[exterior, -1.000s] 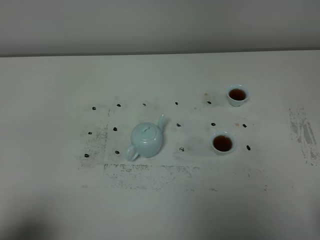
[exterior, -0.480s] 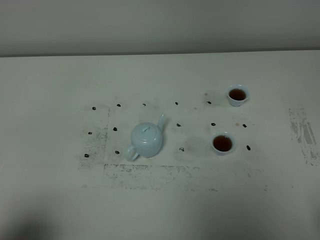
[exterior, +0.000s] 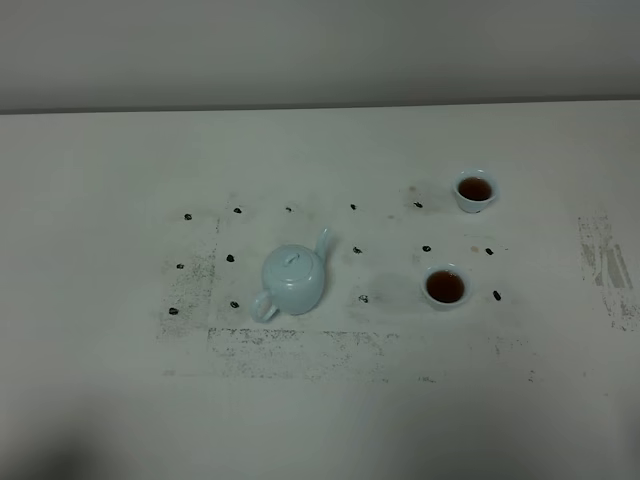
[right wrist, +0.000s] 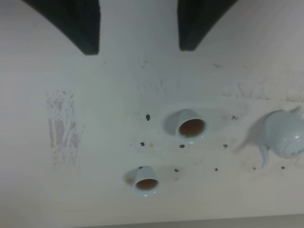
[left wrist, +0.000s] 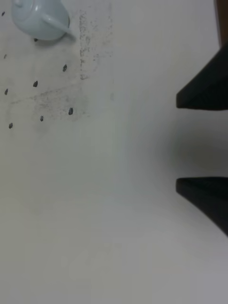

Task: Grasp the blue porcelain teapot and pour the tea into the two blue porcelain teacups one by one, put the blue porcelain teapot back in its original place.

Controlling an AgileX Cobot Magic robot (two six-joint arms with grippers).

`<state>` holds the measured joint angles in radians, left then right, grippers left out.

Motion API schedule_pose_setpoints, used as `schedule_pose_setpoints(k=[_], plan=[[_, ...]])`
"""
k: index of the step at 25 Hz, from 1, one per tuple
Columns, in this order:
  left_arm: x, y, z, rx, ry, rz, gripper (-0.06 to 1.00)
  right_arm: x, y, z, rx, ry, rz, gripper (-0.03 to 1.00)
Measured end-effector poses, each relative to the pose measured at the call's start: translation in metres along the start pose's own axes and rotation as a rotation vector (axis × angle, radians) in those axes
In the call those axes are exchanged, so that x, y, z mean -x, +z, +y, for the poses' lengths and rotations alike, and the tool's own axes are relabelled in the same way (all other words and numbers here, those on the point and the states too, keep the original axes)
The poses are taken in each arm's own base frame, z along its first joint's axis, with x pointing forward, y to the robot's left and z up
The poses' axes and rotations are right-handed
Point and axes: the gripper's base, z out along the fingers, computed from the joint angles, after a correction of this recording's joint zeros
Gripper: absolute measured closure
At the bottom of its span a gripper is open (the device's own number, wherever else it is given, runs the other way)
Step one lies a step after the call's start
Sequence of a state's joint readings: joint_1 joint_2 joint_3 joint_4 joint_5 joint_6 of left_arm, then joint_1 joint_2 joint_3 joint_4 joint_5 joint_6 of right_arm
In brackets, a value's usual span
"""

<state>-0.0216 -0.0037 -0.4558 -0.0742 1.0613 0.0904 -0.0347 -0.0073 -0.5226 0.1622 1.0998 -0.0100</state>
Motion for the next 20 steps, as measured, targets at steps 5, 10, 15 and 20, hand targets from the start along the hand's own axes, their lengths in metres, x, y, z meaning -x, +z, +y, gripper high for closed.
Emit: schedule_pose_setpoints(k=[5, 10, 15, 20], plan=[[0.0000, 0.0000, 0.0000, 0.000, 0.000, 0.000, 0.58, 0.0000, 0.0000, 0.0000, 0.000, -0.001, 0.000, 0.56], [0.0000, 0.0000, 0.0000, 0.000, 0.000, 0.000, 0.58, 0.0000, 0.0000, 0.0000, 0.000, -0.001, 0.000, 0.56], [0.0000, 0.0000, 0.0000, 0.000, 0.000, 0.000, 0.58, 0.0000, 0.0000, 0.0000, 0.000, -0.001, 0.000, 0.56], [0.0000, 0.0000, 0.0000, 0.000, 0.000, 0.000, 0.58, 0.0000, 0.0000, 0.0000, 0.000, -0.001, 0.000, 0.56]])
